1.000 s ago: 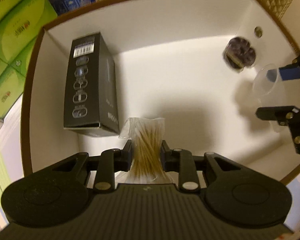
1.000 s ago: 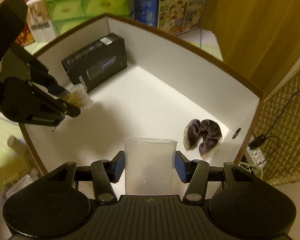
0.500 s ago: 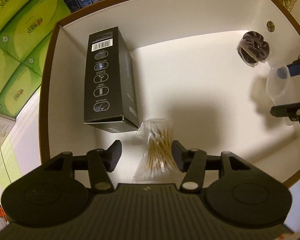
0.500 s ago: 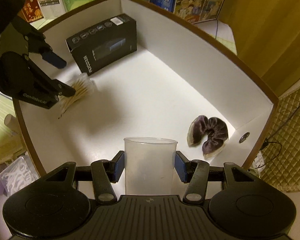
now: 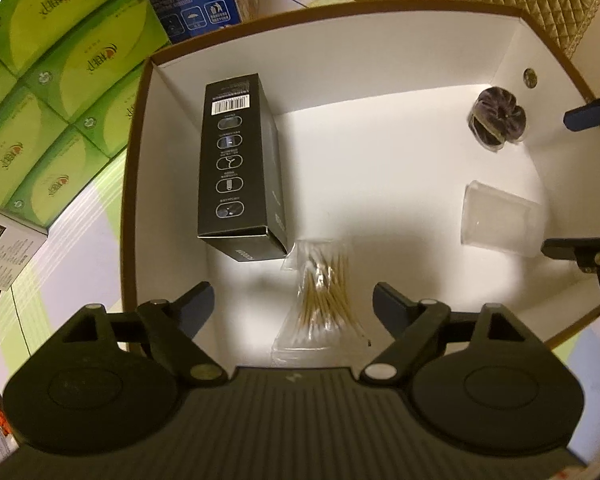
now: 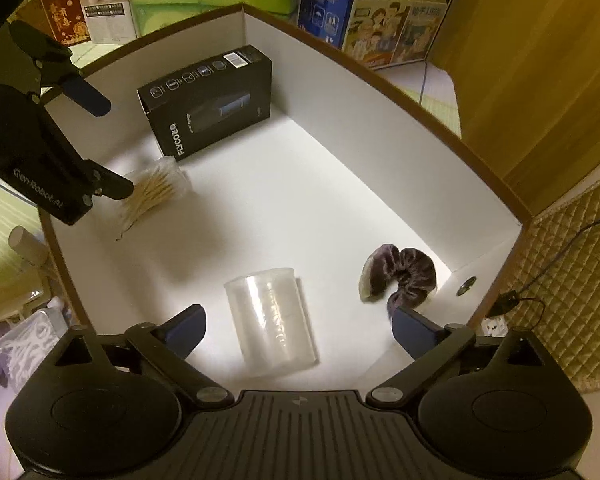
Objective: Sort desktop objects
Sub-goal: 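Withdraw both tools from the box back toward the remaining items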
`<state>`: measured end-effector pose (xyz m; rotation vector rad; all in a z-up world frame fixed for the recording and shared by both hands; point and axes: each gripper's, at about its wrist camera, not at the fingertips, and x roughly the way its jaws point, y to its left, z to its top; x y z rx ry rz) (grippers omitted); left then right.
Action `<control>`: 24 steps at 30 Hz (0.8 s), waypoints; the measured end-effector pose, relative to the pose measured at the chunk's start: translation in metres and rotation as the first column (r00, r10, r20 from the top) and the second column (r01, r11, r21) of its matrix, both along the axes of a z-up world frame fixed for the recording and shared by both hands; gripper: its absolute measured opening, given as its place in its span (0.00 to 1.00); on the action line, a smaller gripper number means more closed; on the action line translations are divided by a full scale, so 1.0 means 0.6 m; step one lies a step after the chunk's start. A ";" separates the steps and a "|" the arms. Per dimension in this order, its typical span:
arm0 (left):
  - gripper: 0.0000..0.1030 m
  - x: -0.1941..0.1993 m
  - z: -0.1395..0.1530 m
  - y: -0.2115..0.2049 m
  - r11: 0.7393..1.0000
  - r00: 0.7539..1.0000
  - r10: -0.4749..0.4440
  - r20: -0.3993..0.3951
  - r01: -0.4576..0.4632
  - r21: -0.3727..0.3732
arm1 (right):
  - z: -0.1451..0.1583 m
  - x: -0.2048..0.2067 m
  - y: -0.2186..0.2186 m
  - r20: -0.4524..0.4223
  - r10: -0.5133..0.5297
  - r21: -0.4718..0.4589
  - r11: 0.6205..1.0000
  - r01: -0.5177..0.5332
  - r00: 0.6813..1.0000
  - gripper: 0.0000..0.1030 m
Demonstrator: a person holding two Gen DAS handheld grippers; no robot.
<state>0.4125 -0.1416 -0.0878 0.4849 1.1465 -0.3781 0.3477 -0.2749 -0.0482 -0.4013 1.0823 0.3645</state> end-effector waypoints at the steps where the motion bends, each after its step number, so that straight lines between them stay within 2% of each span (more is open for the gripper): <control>1: 0.85 -0.001 0.003 0.001 1.000 1.000 0.005 -0.002 -0.005 -0.002 | 0.003 -0.003 0.001 0.002 0.004 0.002 1.000 -0.004 1.000 0.95; 14: 0.85 -0.042 0.048 0.014 0.999 0.999 0.015 0.047 -0.013 -0.034 | 0.029 -0.038 0.014 0.052 0.018 0.003 1.000 -0.018 0.998 0.98; 24: 0.85 -0.112 0.104 0.052 0.993 0.994 0.036 0.102 -0.024 -0.116 | 0.071 -0.091 0.019 0.112 0.003 0.057 0.998 -0.010 0.994 0.98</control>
